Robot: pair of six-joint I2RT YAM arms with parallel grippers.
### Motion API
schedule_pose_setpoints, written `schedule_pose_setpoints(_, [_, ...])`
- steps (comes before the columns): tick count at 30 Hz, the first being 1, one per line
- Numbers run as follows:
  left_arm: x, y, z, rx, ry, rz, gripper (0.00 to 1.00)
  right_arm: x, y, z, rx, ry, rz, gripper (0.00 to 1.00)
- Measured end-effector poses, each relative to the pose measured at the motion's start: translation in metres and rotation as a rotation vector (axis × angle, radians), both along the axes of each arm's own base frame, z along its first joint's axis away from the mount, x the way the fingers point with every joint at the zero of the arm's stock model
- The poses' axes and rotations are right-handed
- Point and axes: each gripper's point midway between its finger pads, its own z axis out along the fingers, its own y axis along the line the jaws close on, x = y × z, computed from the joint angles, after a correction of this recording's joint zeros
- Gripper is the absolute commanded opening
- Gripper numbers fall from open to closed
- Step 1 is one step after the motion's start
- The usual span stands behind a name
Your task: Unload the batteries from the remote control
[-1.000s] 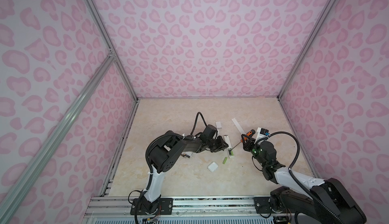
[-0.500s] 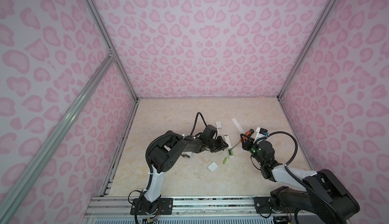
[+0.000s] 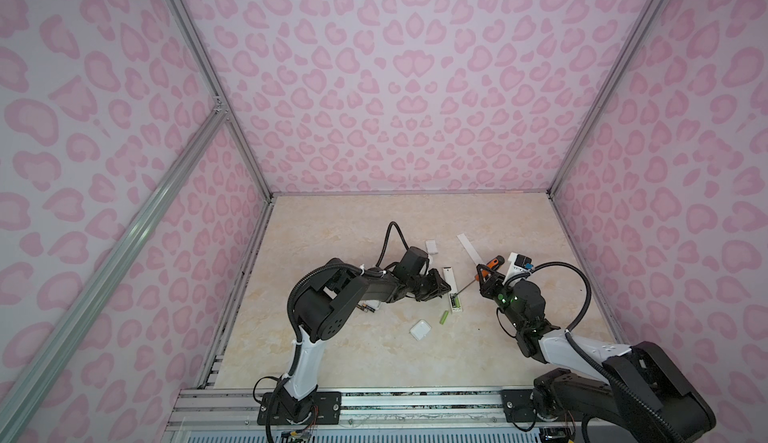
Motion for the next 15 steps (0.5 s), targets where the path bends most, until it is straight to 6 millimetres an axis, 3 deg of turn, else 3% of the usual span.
schedule_pose_setpoints(7, [0.001,0.001,0.000,0.001,-0.005,-0.001,0.19,0.002,0.001,0.001,-0.004,0.007,0.001,0.00])
schedule_pose_setpoints(15, [0.001,0.002,-0.001,0.002,-0.008,-0.003,0.19,0.005,0.005,-0.012,0.000,0.039,0.017,0.00])
